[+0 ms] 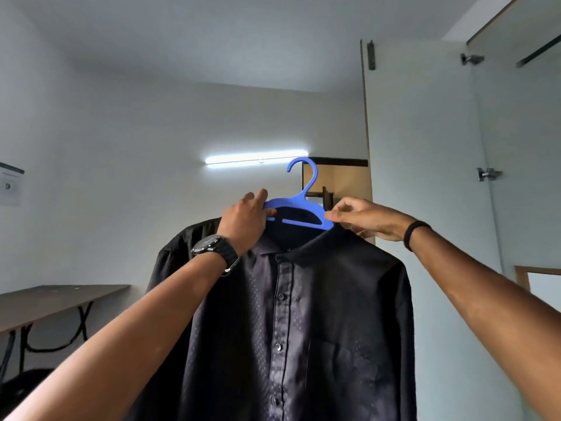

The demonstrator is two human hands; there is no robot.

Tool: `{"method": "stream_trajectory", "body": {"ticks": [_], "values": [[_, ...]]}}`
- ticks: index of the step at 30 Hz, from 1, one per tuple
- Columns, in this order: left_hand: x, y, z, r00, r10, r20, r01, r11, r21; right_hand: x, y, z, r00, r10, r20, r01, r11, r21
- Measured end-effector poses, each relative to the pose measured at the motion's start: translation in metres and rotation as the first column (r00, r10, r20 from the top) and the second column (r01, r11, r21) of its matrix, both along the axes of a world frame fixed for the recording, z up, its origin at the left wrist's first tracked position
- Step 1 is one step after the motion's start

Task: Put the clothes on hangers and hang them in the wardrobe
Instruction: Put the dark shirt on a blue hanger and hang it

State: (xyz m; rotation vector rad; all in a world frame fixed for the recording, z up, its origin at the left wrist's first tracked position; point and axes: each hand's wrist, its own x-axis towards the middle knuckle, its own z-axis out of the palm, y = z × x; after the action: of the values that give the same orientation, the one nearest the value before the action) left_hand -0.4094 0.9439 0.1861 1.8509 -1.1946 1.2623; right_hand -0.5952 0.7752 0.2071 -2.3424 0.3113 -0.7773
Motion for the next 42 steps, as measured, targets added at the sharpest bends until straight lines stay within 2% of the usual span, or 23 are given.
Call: {"method": "stream_trajectory", "body": {"ticks": [3, 5, 7, 9, 11, 12, 13, 15, 17, 19, 23, 27, 30, 32, 36, 38, 42], "values": [[-0.01, -0.008, 0.0, 0.999, -0.043, -0.016, 0.042, 0.998, -0.049, 0.002, 0.005, 0.004, 0.989, -0.126, -0.078, 0.11, 0.976, -0.186], [-0.011, -0.01, 0.003, 0.986, -0.139, -0.087, 0.132, 0.988, -0.082, -0.001, 0.009, 0.006, 0.985, -0.171, 0.031, 0.172, 0.935, -0.311], [-0.01, -0.009, 0.011, 0.94, -0.285, -0.19, 0.27, 0.958, -0.102, -0.003, 0.01, 0.005, 0.958, -0.195, 0.21, 0.262, 0.894, -0.363], [-0.009, -0.006, 0.021, 0.879, -0.403, -0.256, 0.377, 0.915, -0.146, -0.003, 0.01, 0.007, 0.871, -0.309, 0.382, 0.465, 0.771, -0.435], [-0.009, -0.002, 0.028, 0.855, -0.444, -0.268, 0.403, 0.894, -0.194, -0.004, 0.012, 0.012, 0.735, -0.478, 0.48, 0.675, 0.574, -0.463], [-0.008, -0.001, 0.03, 0.862, -0.429, -0.27, 0.387, 0.901, -0.198, -0.004, 0.012, 0.016, 0.696, -0.528, 0.487, 0.718, 0.523, -0.459], [-0.007, 0.0, 0.03, 0.874, -0.4, -0.278, 0.359, 0.914, -0.188, -0.005, 0.012, 0.021, 0.691, -0.546, 0.474, 0.723, 0.515, -0.46], [-0.005, 0.0, 0.031, 0.893, -0.341, -0.292, 0.313, 0.939, -0.139, -0.008, 0.015, 0.031, 0.764, -0.498, 0.411, 0.646, 0.594, -0.479], [-0.002, -0.002, 0.031, 0.905, -0.305, -0.298, 0.293, 0.952, -0.084, -0.012, 0.018, 0.04, 0.886, -0.345, 0.309, 0.459, 0.747, -0.481], [-0.003, -0.004, 0.03, 0.917, -0.274, -0.291, 0.28, 0.96, -0.021, -0.014, 0.021, 0.046, 0.945, -0.214, 0.249, 0.308, 0.839, -0.448], [-0.008, -0.01, 0.033, 0.937, -0.229, -0.263, 0.243, 0.97, 0.02, -0.011, 0.025, 0.051, 0.954, -0.173, 0.244, 0.269, 0.855, -0.443], [-0.011, -0.012, 0.039, 0.915, -0.276, -0.295, 0.28, 0.96, -0.031, -0.012, 0.024, 0.049, 0.969, -0.129, 0.211, 0.209, 0.883, -0.42], [-0.012, -0.012, 0.041, 0.937, -0.245, -0.25, 0.234, 0.97, -0.073, -0.033, 0.023, 0.052, 1.0, 0.011, -0.003, -0.011, 0.971, -0.239], [-0.012, -0.014, 0.041, 0.946, -0.22, -0.238, 0.2, 0.974, -0.107, -0.049, 0.016, 0.055, 0.99, 0.071, -0.119, -0.087, 0.986, -0.139], [-0.017, -0.024, 0.045, 0.966, -0.161, -0.2, 0.129, 0.979, -0.16, -0.069, -0.005, 0.056, 0.956, -0.079, -0.283, 0.036, 0.987, -0.155], [-0.023, -0.032, 0.047, 0.969, -0.156, -0.189, 0.126, 0.978, -0.164, -0.076, -0.012, 0.056, 0.962, -0.106, -0.253, 0.068, 0.985, -0.157], [-0.034, -0.058, 0.052, 0.955, -0.214, -0.205, 0.175, 0.966, -0.192, -0.097, -0.03, 0.055, 0.996, -0.062, -0.071, 0.055, 0.994, -0.097]]}}
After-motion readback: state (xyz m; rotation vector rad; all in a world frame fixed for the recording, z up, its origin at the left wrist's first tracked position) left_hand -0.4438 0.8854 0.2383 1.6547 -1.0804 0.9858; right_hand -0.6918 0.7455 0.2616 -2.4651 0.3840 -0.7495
